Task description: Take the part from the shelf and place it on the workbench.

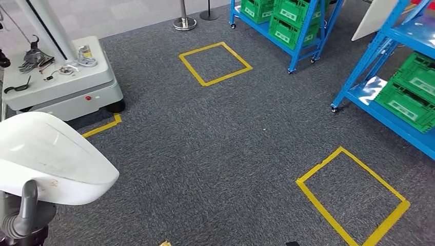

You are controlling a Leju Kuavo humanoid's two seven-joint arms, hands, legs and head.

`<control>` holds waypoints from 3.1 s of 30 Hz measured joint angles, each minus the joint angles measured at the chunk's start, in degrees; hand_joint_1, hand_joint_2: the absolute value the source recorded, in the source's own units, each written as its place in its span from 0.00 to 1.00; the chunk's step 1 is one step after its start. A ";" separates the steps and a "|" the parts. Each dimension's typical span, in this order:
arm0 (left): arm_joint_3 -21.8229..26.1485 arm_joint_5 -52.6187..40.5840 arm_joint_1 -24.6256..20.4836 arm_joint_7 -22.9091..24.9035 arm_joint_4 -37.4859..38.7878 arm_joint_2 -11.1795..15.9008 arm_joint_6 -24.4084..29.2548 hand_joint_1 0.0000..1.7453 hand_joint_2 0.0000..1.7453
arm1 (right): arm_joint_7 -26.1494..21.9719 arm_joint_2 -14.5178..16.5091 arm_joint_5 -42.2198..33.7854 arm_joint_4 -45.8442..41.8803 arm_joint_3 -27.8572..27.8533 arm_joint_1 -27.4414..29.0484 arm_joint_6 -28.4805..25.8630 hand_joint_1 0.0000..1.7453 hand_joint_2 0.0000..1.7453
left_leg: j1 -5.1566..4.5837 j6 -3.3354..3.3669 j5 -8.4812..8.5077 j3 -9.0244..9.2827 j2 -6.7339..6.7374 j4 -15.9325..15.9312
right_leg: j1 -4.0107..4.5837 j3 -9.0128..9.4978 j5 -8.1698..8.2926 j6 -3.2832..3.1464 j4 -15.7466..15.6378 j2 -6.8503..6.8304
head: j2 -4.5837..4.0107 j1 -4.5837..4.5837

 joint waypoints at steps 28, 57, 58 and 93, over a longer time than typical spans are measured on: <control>-3.61 -7.82 5.18 -11.17 2.84 1.80 0.34 1.00 1.00 | -6.70 -2.08 4.63 -0.09 2.98 0.43 0.99 0.00 0.00 | 1.12 -2.01 0.44 -1.21 -0.32 1.62 | 0.19 0.23 0.32 -0.89 -0.61 1.50 | 0.00 0.27; 1.88 -6.94 3.12 -8.79 -1.24 0.28 -3.57 1.00 1.00 | -2.22 -3.51 5.64 -0.11 4.40 0.92 1.78 0.00 0.00 | -0.17 -0.66 -1.63 -3.69 -2.56 7.16 | 0.56 -0.50 0.74 -2.34 -0.26 2.05 | 0.00 0.14; 2.12 -6.60 2.79 -8.70 -1.58 1.07 -3.48 1.00 1.00 | -2.29 -3.35 5.16 -0.11 4.37 0.89 1.65 0.00 0.00 | -0.28 -0.38 -0.65 -1.58 -1.39 3.61 | 0.67 -0.52 0.55 -2.13 0.01 1.44 | 0.00 0.17; -0.13 -6.75 3.49 -3.71 -5.25 12.35 1.92 1.00 1.00 | -2.75 1.48 1.59 0.15 2.64 0.28 1.50 0.00 0.00 | -0.34 -0.31 -1.40 -1.66 -2.01 5.09 | 0.88 -0.68 0.77 -2.45 0.01 1.09 | 0.00 0.21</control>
